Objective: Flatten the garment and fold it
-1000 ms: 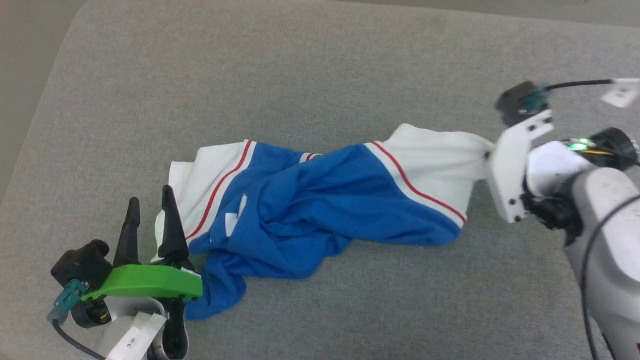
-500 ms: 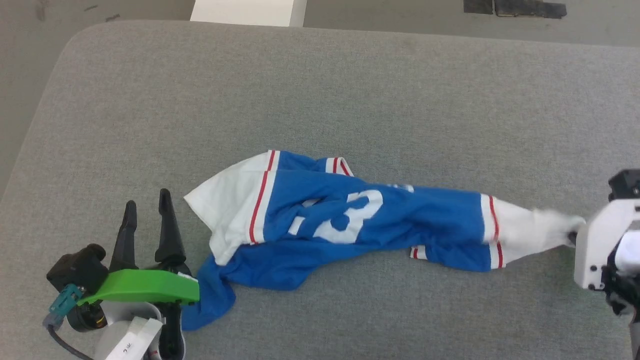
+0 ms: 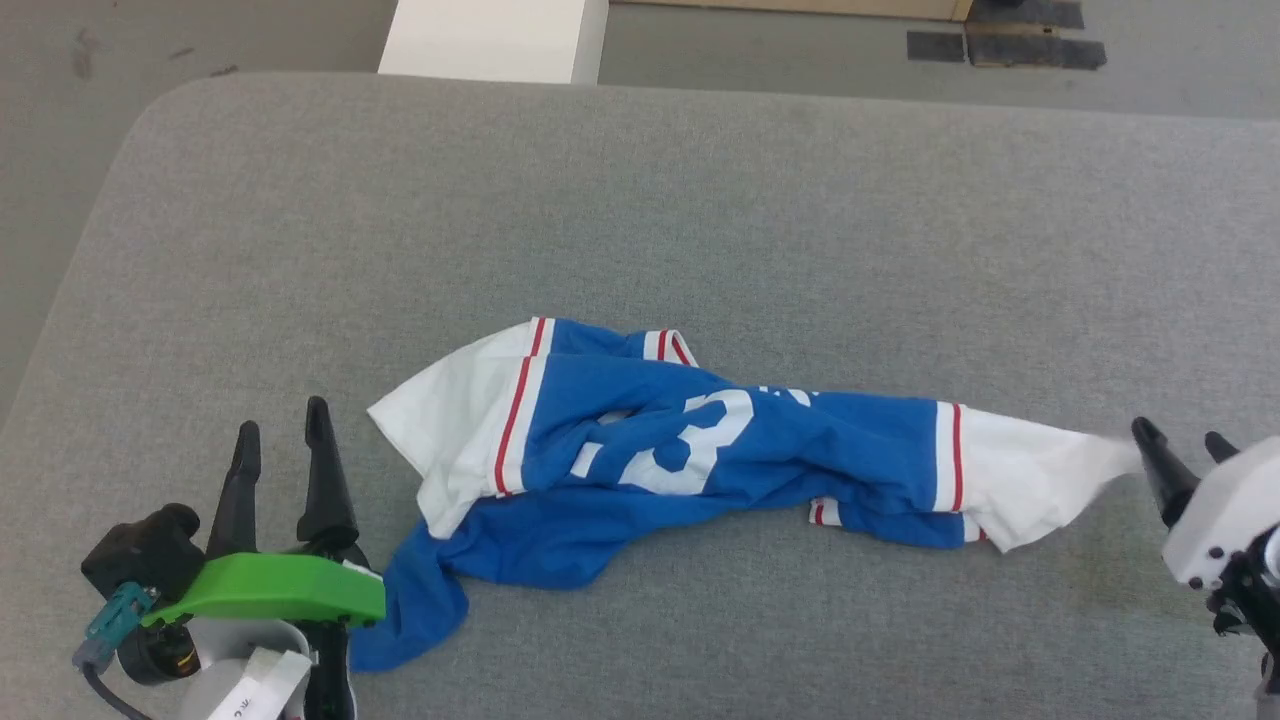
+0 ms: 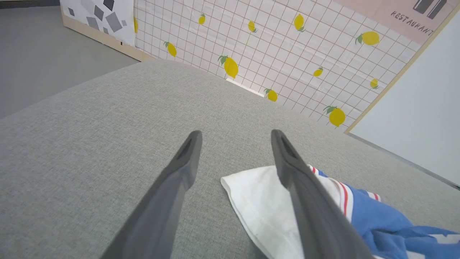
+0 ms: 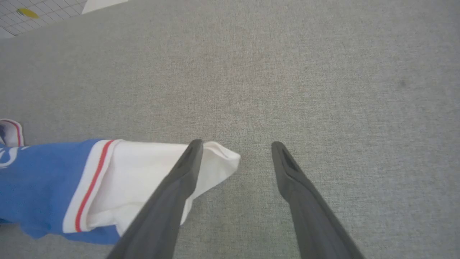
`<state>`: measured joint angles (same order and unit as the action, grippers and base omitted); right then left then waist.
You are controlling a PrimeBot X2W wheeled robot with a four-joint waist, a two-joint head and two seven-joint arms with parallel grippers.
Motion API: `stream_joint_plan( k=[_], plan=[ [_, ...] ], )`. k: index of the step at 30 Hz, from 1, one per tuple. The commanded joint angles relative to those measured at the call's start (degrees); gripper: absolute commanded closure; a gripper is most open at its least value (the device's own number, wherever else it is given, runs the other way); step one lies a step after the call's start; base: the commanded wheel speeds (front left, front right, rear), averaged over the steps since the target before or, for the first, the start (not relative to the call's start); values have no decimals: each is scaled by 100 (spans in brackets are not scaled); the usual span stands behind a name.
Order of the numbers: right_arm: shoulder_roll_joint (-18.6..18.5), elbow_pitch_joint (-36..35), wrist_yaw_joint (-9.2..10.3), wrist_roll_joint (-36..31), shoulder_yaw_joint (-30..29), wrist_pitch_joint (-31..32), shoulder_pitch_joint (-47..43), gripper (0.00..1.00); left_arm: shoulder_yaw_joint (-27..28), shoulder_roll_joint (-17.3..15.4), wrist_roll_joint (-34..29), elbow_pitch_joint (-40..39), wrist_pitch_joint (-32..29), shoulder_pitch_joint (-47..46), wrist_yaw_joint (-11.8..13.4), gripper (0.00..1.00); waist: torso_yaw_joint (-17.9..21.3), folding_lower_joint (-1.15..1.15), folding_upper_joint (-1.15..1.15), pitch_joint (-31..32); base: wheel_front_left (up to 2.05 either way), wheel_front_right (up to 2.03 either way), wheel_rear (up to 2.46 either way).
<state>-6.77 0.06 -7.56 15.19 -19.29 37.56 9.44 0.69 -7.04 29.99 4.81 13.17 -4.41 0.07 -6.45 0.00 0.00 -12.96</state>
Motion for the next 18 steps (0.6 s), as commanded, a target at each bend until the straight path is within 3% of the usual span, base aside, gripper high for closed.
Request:
stream_joint_plan(
  k=[1, 12, 18],
  plan=[
    [94, -112, 8, 74, -92, -161, -176, 0, 12, -39, 8, -38, -18, 69, 33, 0, 35, 0, 0, 115, 0, 0, 0],
    [383, -499, 8, 332, -389, -728, -861, 0, -22, -68, 62, -103, -230, 240, 141, 0, 144, 0, 0, 333, 0, 0, 0],
    [388, -529, 8, 388, -391, -758, -834, 0, -181, -328, -39, 69, -1095, -334, 347, 0, 104, 0, 0, 247, 0, 0, 0]
  ],
)
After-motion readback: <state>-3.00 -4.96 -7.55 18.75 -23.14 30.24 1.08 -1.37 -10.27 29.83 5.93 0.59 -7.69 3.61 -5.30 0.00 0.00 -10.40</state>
